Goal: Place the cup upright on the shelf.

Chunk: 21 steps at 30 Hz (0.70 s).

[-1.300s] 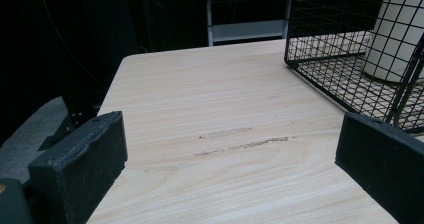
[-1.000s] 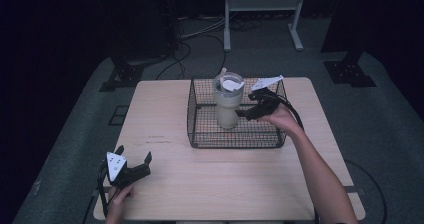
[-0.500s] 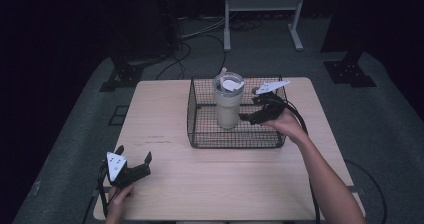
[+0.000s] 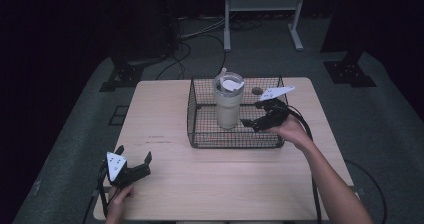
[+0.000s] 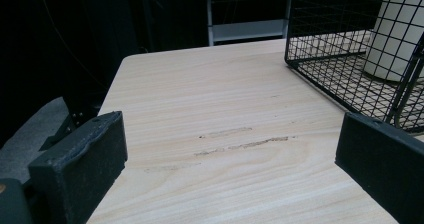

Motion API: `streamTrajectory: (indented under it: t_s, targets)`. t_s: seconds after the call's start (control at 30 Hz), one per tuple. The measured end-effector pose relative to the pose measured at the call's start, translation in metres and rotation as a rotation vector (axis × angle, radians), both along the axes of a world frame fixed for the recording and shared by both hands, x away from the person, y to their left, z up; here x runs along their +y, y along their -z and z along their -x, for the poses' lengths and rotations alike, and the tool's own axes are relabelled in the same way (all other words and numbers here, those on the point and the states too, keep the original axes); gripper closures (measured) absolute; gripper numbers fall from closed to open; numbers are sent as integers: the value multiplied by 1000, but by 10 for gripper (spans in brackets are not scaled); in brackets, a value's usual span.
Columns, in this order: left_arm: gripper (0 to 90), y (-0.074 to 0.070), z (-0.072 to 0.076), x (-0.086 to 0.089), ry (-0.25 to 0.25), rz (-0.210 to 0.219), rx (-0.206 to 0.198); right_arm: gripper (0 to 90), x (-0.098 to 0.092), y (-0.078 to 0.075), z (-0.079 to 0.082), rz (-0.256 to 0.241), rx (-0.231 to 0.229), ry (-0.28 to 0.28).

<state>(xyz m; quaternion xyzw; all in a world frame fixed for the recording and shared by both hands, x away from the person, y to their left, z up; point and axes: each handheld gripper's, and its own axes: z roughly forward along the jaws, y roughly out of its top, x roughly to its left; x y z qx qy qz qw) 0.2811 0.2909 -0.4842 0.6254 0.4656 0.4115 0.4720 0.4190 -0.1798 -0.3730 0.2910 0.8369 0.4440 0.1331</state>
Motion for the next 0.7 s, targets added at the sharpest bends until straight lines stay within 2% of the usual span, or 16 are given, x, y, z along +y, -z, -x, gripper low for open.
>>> streamTrajectory:
  t_s: [0.07, 0.17, 0.43, 0.7]
  targets:
    - [0, 0, 0, 0, 0, 0, 0, 92, -2, 0, 4, -5, 0, -9]
    - [0, 0, 0, 0, -1, 1, 0, 93, -2, 0, 10, 12, -2, -17]
    - [0, 0, 0, 0, 0, 0, 1, 92, -6, 1, 25, -13, 2, -39]
    - [0, 0, 0, 0, -1, 4, 0, 92, -11, 0, 41, -19, -16, -60]
